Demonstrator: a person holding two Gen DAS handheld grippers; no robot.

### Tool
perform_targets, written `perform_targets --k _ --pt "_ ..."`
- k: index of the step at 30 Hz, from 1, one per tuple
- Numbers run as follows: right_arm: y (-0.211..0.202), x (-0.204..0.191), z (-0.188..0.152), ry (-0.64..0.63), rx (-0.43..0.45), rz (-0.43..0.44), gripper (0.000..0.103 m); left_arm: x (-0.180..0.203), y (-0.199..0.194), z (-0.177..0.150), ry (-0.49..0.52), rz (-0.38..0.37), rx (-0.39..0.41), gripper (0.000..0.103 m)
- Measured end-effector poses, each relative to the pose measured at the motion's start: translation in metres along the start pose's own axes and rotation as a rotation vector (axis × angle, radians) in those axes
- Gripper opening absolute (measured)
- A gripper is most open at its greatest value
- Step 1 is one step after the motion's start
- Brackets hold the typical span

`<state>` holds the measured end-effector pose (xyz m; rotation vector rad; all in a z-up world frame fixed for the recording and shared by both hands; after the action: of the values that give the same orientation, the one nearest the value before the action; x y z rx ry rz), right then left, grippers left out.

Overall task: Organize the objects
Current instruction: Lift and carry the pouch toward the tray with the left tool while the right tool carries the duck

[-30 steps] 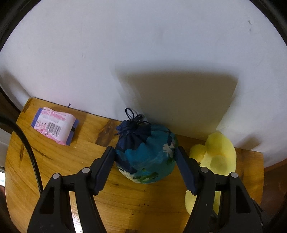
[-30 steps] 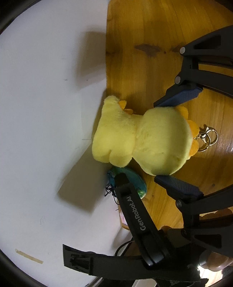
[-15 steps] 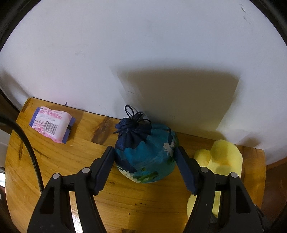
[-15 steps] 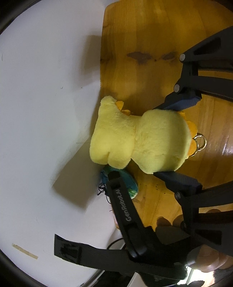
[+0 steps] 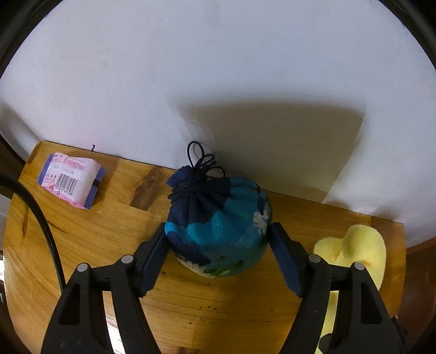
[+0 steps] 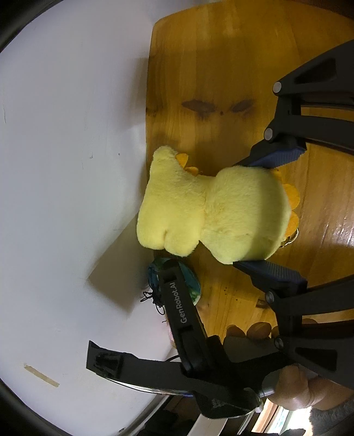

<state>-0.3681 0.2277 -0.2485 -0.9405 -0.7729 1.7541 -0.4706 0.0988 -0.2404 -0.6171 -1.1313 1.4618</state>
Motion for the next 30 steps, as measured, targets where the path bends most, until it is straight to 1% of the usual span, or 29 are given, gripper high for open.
perform_targets --k 1,2,5,7,11,14,18,21,22,23,24,25,26,27,28,29,30 --pt "0.0 -0.001 -0.001 0.002 0.001 -0.001 0.061 0.001 -0.001 -0.001 0.006 0.0 0.005 0.074" --pt "-0.001 -0.002 -0.004 0.003 0.001 0.001 0.06 0.003 -0.003 -0.001 0.015 0.003 0.015 0.07" --pt "-0.003 -0.004 -0.009 0.002 -0.003 0.003 0.059 0.008 -0.009 -0.003 0.044 0.019 0.037 0.061" --pt "-0.007 -0.007 -0.013 0.0 -0.001 0.006 0.058 0.011 -0.013 -0.004 0.06 0.03 0.045 0.06" --pt "-0.021 -0.011 -0.022 0.004 0.009 0.013 0.058 0.018 -0.025 -0.009 0.095 0.036 0.033 0.059" --pt "-0.037 -0.016 -0.031 0.007 0.018 0.021 0.058 0.022 -0.044 -0.014 0.114 0.031 0.019 0.058" --pt "-0.071 -0.026 -0.049 0.011 0.04 0.034 0.058 0.024 -0.083 -0.022 0.127 0.003 0.023 0.058" --pt "-0.099 -0.036 -0.062 0.007 0.064 0.038 0.058 0.026 -0.122 -0.032 0.143 -0.024 0.017 0.058" --pt "-0.11 -0.049 -0.071 0.003 0.075 0.04 0.058 0.01 -0.13 -0.028 0.148 -0.031 0.015 0.058" --pt "-0.114 -0.05 -0.059 0.004 0.083 0.041 0.058 0.023 -0.135 -0.024 0.155 -0.037 0.013 0.058" --pt "-0.122 -0.049 -0.06 0.005 0.091 0.044 0.058 0.026 -0.15 -0.028 0.167 -0.045 0.013 0.058" --pt "-0.138 -0.055 -0.067 0.006 0.104 0.051 0.058 0.027 -0.164 -0.033 0.181 -0.055 0.013 0.058" --pt "-0.15 -0.05 -0.071 0.007 0.112 0.054 0.058 0.028 -0.178 -0.039 0.198 -0.061 0.014 0.058" --pt "-0.161 -0.057 -0.076 0.005 0.123 0.058 0.058 0.018 -0.176 -0.027 0.209 -0.066 0.015 0.058" --pt "-0.174 -0.061 -0.082 0.003 0.135 0.062 0.058 0.014 -0.194 -0.036 0.231 -0.076 0.021 0.058" --pt "-0.175 -0.06 -0.083 0.0 0.145 0.069 0.058 0.001 -0.195 -0.047 0.243 -0.077 0.025 0.058" --pt "-0.187 -0.067 -0.089 -0.005 0.156 0.076 0.058 -0.001 -0.207 -0.058 0.268 -0.077 0.035 0.058"
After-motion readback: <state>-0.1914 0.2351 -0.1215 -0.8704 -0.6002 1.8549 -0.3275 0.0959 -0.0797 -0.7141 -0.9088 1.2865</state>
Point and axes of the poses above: each gripper's, at about its wrist camera, not at the fingertips, and y roughly the way its jaws point, x to its right, z to its top, the point moved 1 cm from there along y, roughly the way its jaws point, and after that the axes turned 9 degrees about -y, right-handed, at the moved point
